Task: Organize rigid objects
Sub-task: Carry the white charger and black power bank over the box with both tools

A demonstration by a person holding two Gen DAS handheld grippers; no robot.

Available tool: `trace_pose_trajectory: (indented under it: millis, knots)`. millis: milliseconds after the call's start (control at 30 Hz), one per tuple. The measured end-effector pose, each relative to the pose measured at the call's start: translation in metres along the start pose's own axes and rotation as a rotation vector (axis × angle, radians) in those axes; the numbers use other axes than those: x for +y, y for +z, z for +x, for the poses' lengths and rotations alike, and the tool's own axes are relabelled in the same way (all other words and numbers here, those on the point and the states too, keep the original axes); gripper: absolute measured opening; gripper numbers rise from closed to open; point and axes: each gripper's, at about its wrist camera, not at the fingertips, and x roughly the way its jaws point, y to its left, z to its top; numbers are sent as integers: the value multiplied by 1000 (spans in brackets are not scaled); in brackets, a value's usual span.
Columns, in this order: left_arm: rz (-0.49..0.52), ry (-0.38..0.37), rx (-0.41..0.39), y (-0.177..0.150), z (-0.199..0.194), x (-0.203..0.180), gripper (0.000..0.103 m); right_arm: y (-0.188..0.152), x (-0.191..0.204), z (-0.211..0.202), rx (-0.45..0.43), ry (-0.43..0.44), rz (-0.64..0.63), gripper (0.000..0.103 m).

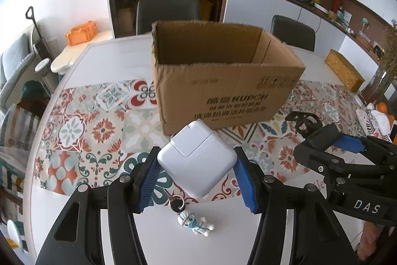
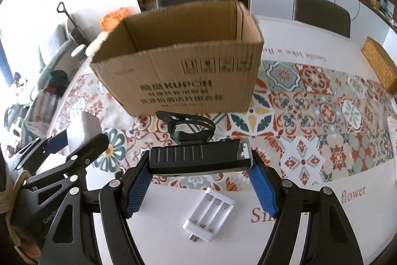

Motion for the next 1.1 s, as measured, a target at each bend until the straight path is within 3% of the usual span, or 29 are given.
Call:
trace_pose_trajectory:
  millis: [567, 1100]
  knots:
    - [21, 19, -121, 39, -46, -14, 57, 23, -2, -51, -130, 42, -7, 74]
    - [41, 51, -192, 106, -46, -12, 57, 82, -3, -62, -240, 28, -12, 74]
